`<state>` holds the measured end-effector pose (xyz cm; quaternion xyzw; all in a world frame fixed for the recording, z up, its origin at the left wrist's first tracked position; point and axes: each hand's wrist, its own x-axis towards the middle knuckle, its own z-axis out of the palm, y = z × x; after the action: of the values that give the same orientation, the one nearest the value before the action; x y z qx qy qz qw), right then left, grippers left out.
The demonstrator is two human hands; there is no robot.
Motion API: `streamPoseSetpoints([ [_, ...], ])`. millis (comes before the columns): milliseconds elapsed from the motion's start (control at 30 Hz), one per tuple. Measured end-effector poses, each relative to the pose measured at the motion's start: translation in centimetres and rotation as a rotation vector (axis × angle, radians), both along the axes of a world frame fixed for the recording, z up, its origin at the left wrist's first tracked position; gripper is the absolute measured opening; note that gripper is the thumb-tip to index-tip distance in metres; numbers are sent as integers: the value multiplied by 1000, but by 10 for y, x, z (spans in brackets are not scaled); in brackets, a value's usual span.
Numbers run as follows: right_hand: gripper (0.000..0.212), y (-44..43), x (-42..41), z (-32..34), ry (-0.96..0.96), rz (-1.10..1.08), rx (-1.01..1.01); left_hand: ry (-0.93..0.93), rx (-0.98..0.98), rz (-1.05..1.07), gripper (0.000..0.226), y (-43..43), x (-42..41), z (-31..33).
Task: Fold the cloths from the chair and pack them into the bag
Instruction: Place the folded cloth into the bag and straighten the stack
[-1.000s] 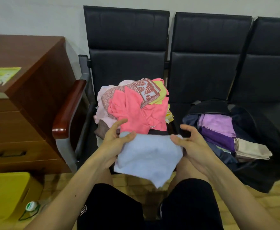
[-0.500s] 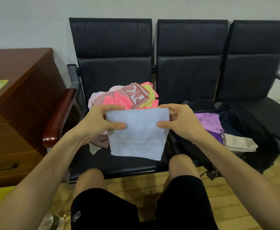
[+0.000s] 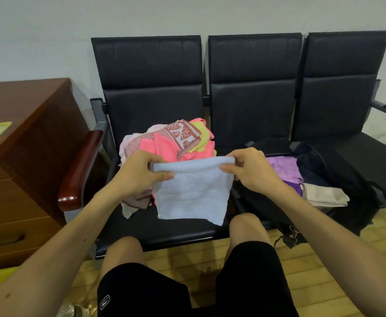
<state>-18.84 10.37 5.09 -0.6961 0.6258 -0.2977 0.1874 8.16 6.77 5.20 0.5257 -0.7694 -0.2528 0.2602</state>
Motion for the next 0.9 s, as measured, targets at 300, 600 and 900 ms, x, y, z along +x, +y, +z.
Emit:
streamPoseSetpoints([
  [300,52,27,-8,-7,-955,65,309,346,108,-139,21,14,-12,21],
  [600,30,66,43,-37,-1383,86,338,595,286,129,17,4,-21,3],
  [900,47,65,-12,-19,-1642,-78,388,1199,1015,-102,87,24,-100,-64],
])
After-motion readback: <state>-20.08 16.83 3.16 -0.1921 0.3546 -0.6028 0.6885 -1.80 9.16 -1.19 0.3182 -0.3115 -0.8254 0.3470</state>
